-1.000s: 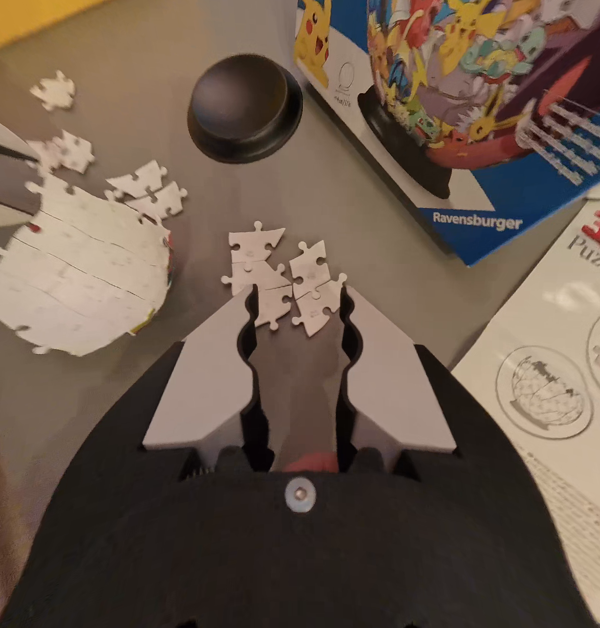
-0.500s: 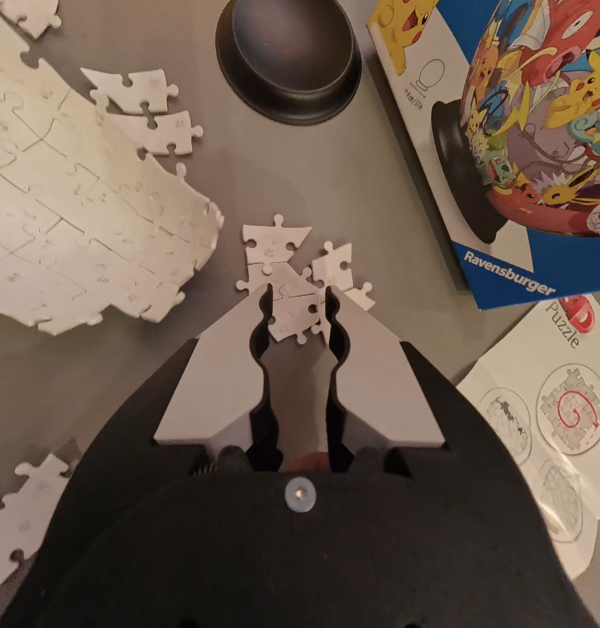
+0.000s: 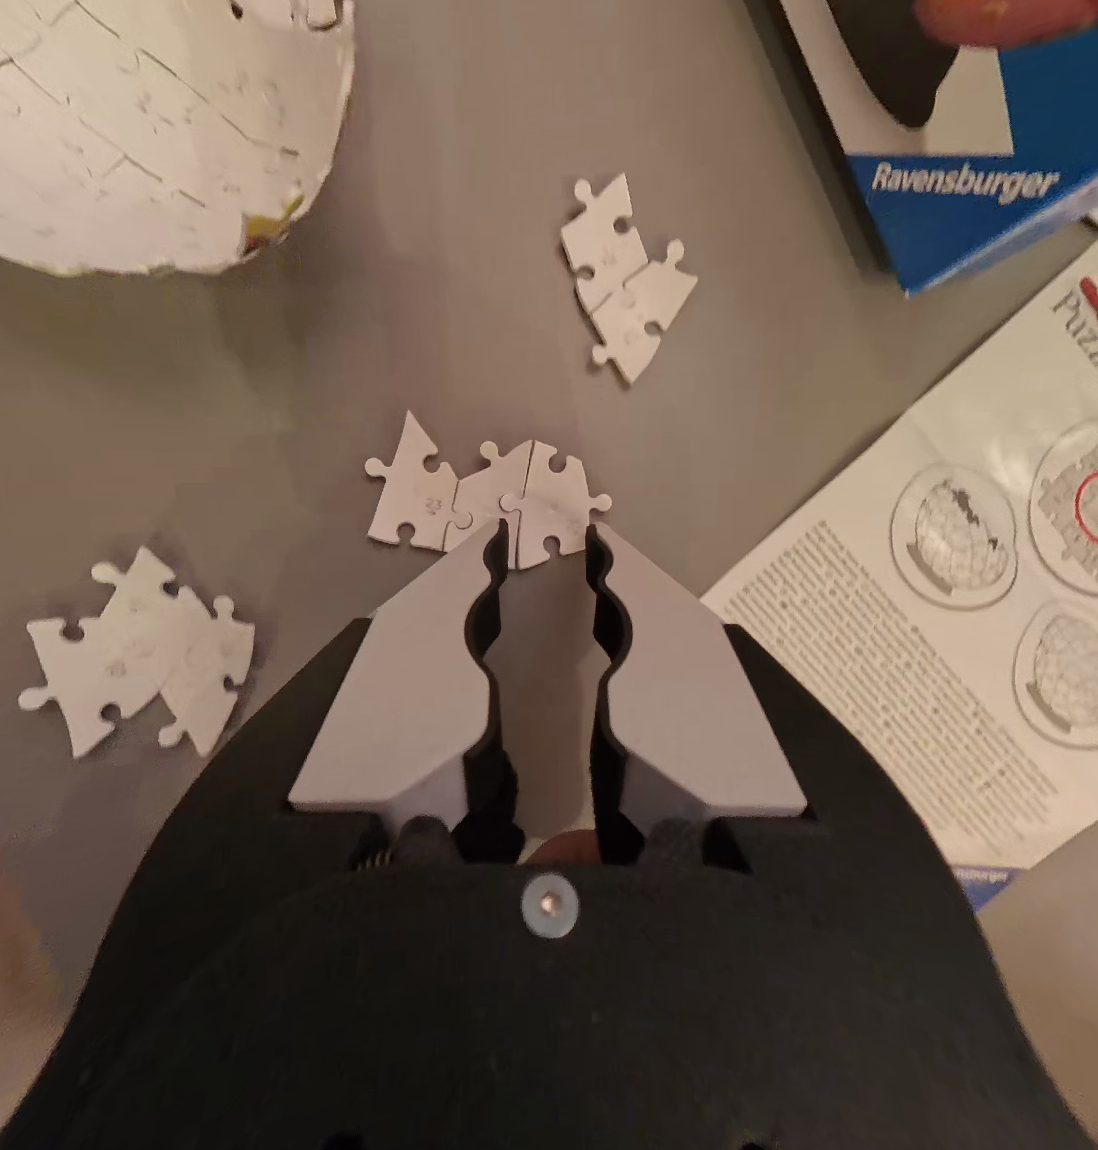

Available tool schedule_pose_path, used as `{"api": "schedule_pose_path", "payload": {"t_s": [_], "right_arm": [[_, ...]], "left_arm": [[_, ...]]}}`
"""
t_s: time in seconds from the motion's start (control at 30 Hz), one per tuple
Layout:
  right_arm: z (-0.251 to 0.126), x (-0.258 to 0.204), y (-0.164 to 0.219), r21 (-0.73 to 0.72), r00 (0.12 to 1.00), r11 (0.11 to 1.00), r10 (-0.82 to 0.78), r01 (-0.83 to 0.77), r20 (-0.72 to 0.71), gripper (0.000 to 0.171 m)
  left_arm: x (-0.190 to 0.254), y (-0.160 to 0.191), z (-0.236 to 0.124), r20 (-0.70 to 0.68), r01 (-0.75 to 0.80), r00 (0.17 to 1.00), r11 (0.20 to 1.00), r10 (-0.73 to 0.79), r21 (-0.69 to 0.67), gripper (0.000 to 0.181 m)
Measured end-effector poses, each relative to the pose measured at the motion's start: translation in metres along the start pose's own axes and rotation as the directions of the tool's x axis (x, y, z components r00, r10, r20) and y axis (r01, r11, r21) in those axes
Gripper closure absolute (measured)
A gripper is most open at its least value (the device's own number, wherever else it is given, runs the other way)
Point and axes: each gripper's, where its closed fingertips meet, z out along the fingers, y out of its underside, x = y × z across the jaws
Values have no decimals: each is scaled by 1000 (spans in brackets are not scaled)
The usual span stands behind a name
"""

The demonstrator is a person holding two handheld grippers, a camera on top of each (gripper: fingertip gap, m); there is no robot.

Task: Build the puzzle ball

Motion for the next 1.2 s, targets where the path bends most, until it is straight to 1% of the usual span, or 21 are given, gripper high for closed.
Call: {"api": "schedule_pose_path", "payload": {"t_s": [0.07, 0.17, 0.2, 0.27, 0.43, 0.5, 0.73, 1.2], "right_arm": [[-6, -1, 9, -8, 1000, 1000, 13, -13, 3, 149], [-14, -3, 22, -19, 999, 999, 39, -39, 11, 150], [-16, -4, 26, -21, 999, 999, 46, -46, 14, 151], [-21, -7, 33, -22, 998, 998, 63, -63, 26, 152], [-30, -16, 47, -18, 996, 997, 72, -72, 56, 155], [-33, -19, 51, -21, 996, 997, 70, -69, 62, 155], [-39, -30, 58, -25, 993, 999, 49, -47, 108, 156], [-44, -45, 62, 19, 980, 999, -31, 28, 194, 158]], "left_arm": [[27, 4, 21, -83, -45, 996, 998, 42, -35, 152], [60, 21, 51, -186, -96, 980, 990, 74, -108, 151], [67, 24, 58, -200, -129, 974, 985, 104, -117, 151], [74, 27, 70, -203, -182, 967, 975, 153, -130, 150], [75, 44, 93, -223, -197, 963, 960, 152, -198, 144], [79, 47, 96, -246, -195, 959, 958, 141, -208, 143], [82, 56, 105, -263, -208, 955, 944, 139, -258, 137], [74, 59, 108, -308, -192, 946, 936, 97, -297, 132]]}}
